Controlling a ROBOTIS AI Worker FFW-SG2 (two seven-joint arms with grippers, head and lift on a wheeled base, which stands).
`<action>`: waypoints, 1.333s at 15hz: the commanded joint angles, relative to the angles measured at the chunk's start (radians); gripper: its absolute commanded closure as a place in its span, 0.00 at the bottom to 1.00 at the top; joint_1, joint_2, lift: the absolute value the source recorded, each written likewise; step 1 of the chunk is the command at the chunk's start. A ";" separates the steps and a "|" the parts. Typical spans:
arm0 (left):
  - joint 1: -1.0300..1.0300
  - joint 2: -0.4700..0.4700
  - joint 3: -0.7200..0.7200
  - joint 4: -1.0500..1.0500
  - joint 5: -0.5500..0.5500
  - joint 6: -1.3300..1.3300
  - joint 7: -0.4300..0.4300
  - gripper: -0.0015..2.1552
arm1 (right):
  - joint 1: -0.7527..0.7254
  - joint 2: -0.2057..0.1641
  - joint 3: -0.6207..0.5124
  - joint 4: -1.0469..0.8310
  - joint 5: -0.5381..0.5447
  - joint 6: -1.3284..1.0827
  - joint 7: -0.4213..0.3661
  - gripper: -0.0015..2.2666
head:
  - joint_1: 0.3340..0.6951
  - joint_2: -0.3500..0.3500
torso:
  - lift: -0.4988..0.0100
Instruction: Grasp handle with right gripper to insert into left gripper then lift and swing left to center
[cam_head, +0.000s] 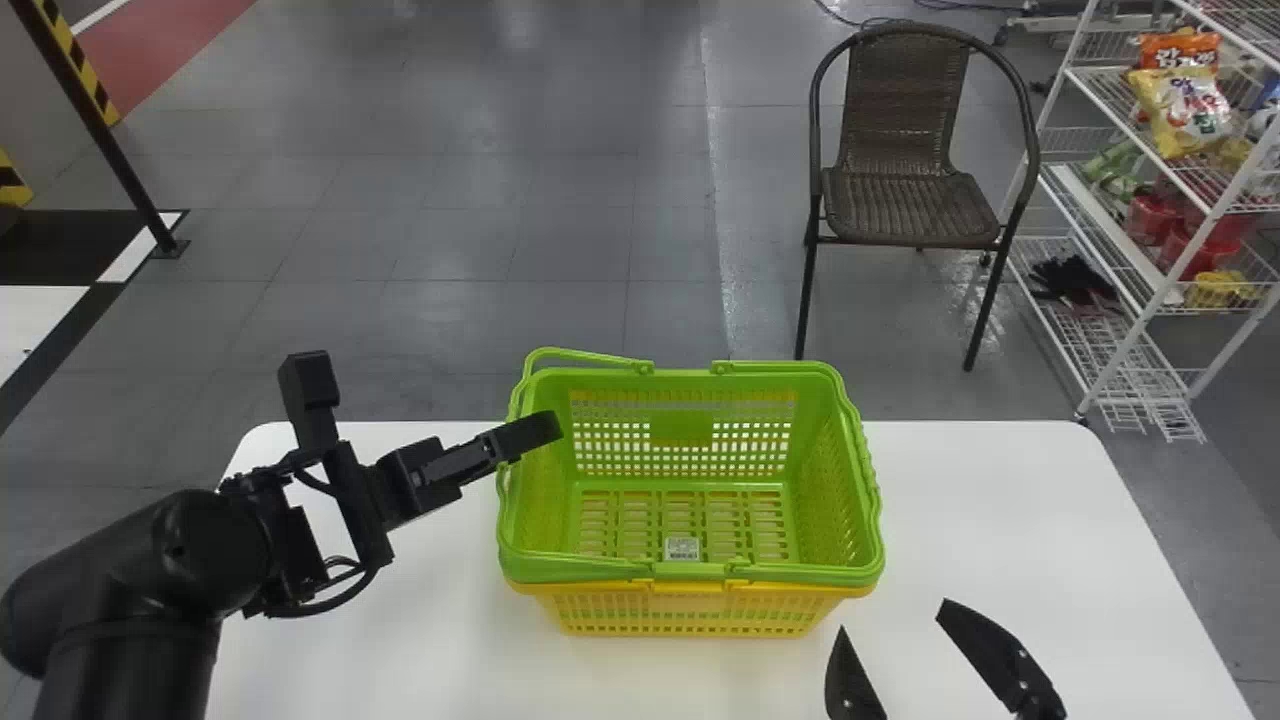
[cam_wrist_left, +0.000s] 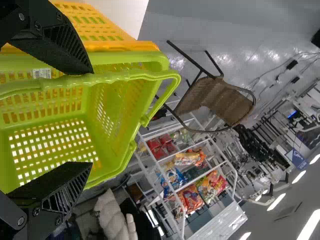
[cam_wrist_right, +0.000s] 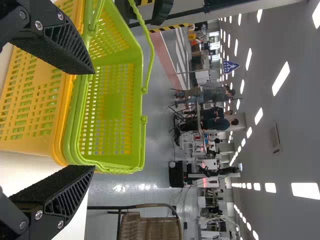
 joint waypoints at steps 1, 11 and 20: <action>0.001 0.000 -0.001 -0.041 0.030 0.040 0.000 0.09 | -0.003 0.001 -0.003 0.004 0.000 0.000 0.000 0.07 | 1.00 0.55 | 0.98; 0.006 -0.005 -0.041 -0.166 0.108 0.160 0.003 0.09 | -0.014 0.005 -0.061 0.014 -0.018 -0.012 -0.025 0.06 | 1.00 0.44 | 0.98; -0.033 -0.014 -0.102 -0.162 0.125 0.157 0.017 0.09 | -0.066 0.008 -0.153 0.031 -0.038 0.021 -0.023 0.31 | 1.00 0.28 | 0.98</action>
